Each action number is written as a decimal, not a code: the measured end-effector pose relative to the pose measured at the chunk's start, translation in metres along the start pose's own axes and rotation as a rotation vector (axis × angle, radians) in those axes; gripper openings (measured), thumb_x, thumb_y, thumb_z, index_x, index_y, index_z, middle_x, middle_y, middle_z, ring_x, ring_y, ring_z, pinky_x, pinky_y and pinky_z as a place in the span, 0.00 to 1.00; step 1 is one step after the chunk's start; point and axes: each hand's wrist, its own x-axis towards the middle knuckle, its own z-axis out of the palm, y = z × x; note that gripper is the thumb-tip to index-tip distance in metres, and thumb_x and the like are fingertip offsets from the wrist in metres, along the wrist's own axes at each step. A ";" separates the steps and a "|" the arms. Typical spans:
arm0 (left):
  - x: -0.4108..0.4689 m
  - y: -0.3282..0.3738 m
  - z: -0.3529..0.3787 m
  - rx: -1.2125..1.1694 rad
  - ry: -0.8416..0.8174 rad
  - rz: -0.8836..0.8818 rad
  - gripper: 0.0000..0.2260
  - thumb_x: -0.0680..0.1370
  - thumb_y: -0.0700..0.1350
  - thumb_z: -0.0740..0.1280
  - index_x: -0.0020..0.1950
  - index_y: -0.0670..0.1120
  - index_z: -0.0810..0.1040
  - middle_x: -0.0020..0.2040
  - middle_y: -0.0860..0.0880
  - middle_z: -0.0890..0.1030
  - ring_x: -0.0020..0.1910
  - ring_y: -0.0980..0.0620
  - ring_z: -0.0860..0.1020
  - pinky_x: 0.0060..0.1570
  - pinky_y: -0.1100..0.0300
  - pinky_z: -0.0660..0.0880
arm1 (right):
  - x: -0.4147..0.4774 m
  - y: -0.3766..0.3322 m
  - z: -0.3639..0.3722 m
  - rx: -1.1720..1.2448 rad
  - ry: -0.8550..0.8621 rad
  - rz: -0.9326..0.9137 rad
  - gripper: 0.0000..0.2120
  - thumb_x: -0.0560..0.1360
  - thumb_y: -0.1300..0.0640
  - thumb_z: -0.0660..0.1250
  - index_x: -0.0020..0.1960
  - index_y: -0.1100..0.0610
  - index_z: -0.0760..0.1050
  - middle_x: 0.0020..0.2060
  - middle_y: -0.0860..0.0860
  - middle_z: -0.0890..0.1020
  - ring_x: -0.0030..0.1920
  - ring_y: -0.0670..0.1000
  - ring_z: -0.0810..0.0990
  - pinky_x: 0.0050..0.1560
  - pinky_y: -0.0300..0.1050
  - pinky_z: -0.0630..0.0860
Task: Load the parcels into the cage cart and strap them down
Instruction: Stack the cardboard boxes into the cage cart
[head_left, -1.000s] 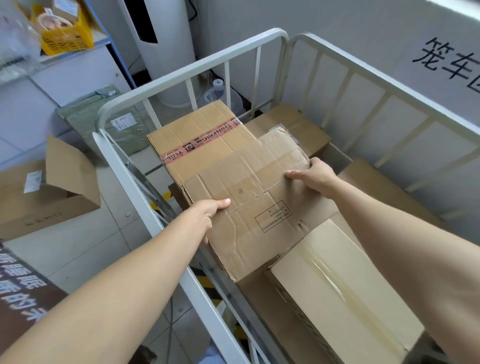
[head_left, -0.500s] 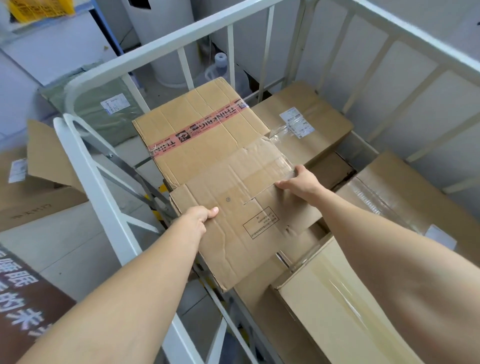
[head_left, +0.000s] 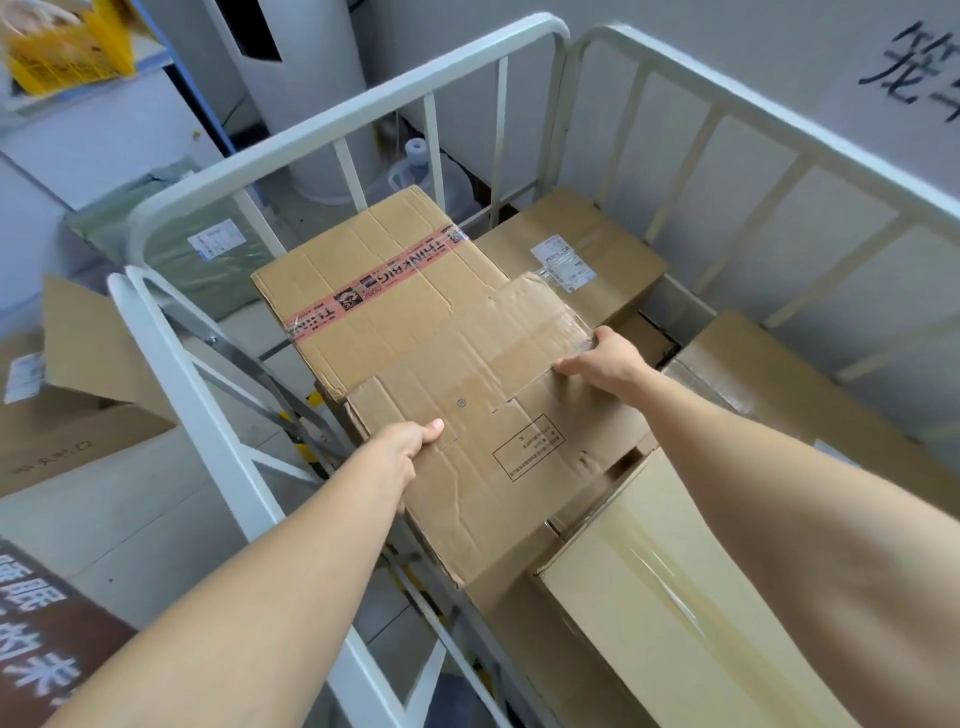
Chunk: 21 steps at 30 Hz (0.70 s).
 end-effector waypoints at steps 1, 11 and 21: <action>-0.009 -0.002 0.001 -0.001 -0.009 0.019 0.26 0.76 0.53 0.68 0.69 0.40 0.68 0.69 0.40 0.71 0.69 0.37 0.66 0.71 0.39 0.55 | -0.009 -0.003 -0.010 -0.004 0.011 -0.007 0.31 0.69 0.47 0.74 0.65 0.58 0.66 0.54 0.52 0.75 0.58 0.56 0.75 0.62 0.53 0.72; -0.120 -0.011 0.033 0.088 -0.043 0.281 0.26 0.76 0.52 0.69 0.69 0.41 0.66 0.68 0.41 0.71 0.67 0.37 0.68 0.67 0.38 0.56 | -0.120 -0.001 -0.127 0.063 0.225 -0.056 0.26 0.67 0.47 0.74 0.59 0.57 0.71 0.54 0.53 0.77 0.53 0.55 0.76 0.51 0.47 0.74; -0.175 0.051 0.091 0.038 0.011 0.730 0.47 0.64 0.51 0.79 0.75 0.39 0.59 0.71 0.44 0.68 0.67 0.42 0.69 0.63 0.48 0.66 | -0.179 0.028 -0.222 0.358 0.491 -0.035 0.28 0.65 0.43 0.74 0.60 0.56 0.74 0.55 0.54 0.79 0.55 0.57 0.78 0.57 0.50 0.75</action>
